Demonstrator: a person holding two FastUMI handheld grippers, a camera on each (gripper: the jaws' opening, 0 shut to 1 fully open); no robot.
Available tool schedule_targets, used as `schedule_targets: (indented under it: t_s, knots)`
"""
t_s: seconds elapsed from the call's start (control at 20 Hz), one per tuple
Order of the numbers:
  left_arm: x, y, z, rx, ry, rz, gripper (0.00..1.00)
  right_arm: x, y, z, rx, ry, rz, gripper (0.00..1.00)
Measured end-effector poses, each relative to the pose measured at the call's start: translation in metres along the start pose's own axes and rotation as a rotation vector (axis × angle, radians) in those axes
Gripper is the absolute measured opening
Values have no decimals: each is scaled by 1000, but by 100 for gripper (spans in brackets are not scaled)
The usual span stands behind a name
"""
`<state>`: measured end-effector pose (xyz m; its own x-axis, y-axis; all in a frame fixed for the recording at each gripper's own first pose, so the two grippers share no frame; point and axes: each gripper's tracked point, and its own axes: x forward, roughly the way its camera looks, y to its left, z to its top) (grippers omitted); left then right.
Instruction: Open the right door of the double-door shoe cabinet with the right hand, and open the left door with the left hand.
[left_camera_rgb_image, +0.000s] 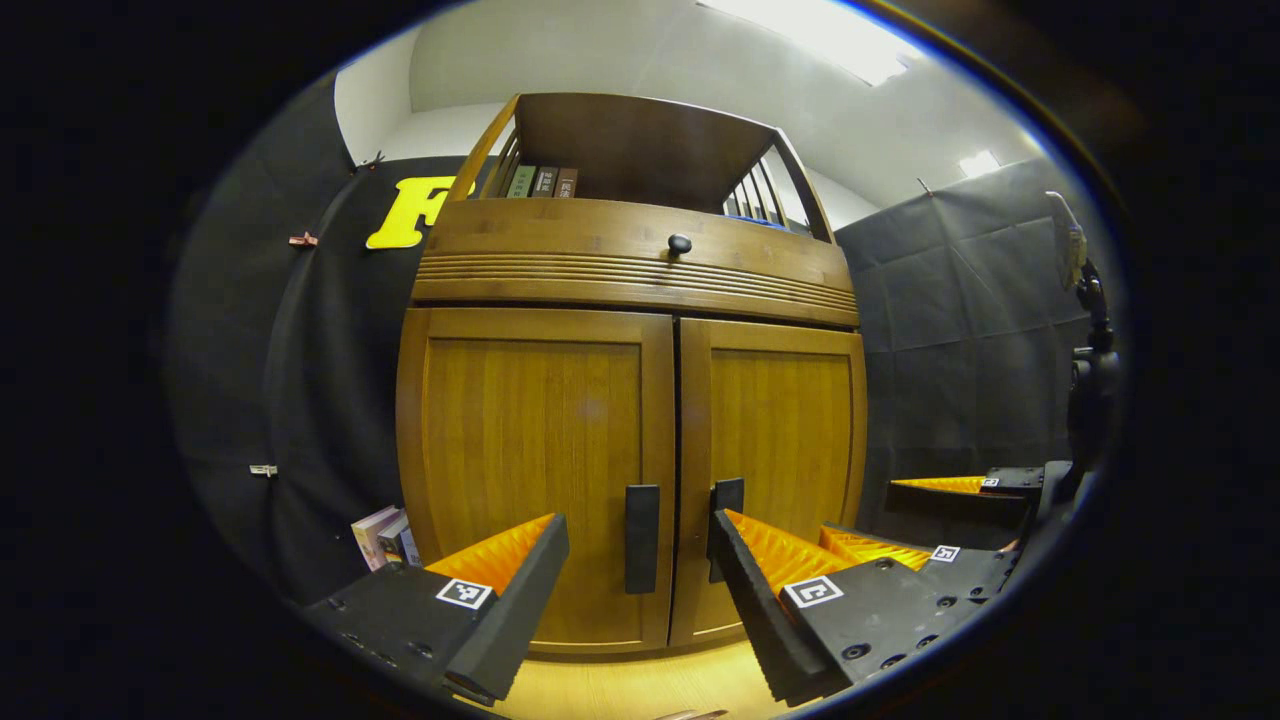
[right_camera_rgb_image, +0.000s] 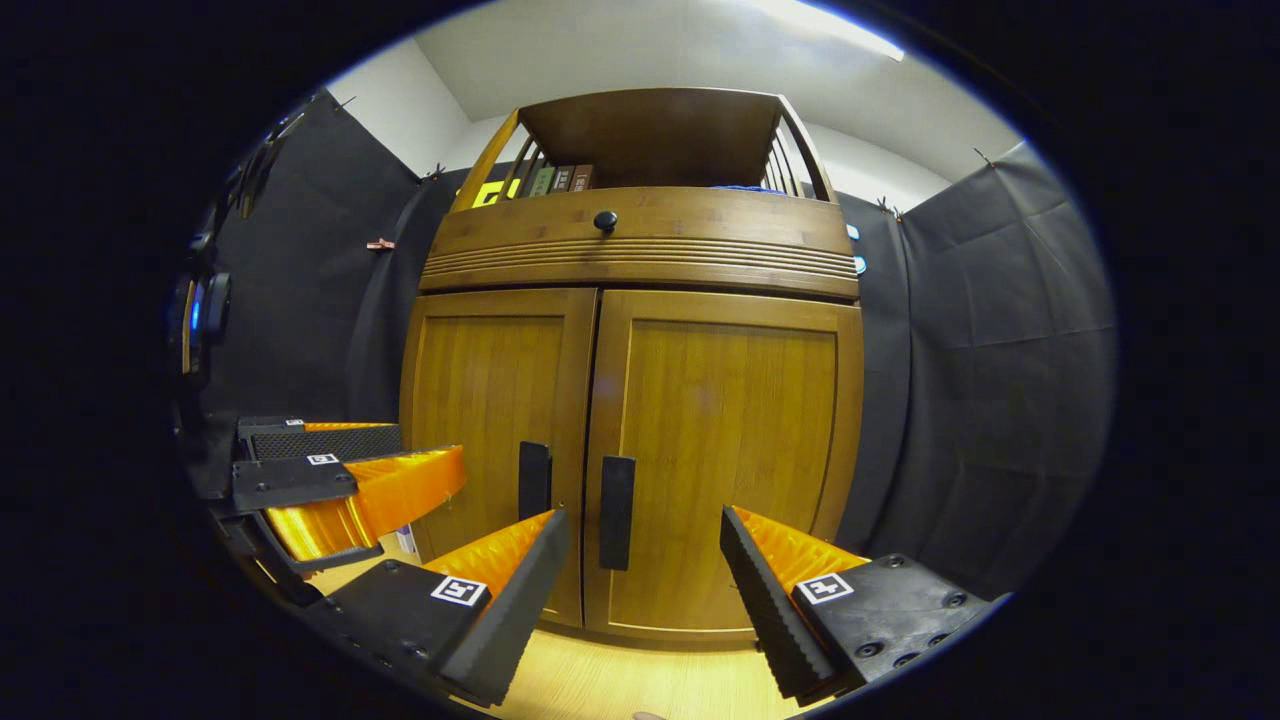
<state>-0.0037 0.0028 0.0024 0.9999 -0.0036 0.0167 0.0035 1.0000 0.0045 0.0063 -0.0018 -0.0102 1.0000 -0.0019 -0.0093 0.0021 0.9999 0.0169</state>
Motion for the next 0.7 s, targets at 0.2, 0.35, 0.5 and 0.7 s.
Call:
schedule_targets:
  t_s: [0.2, 0.35, 0.5, 0.7]
  knots:
    - [-2, 6, 4, -6, -14, 8, 90, 1, 1, 2, -1, -9, 3, 97]
    - [-4, 10, 2, -9, -13, 12, 90, 4, 2, 4, -6, -14, 0, 96]
    - [-4, 14, 1, -17, -13, 13, 90, 7, 8, 4, -4, -18, 9, 96]
    - [-10, 19, 1, -19, -19, 12, 90, 23, 14, 0, -1, -23, 8, 96]
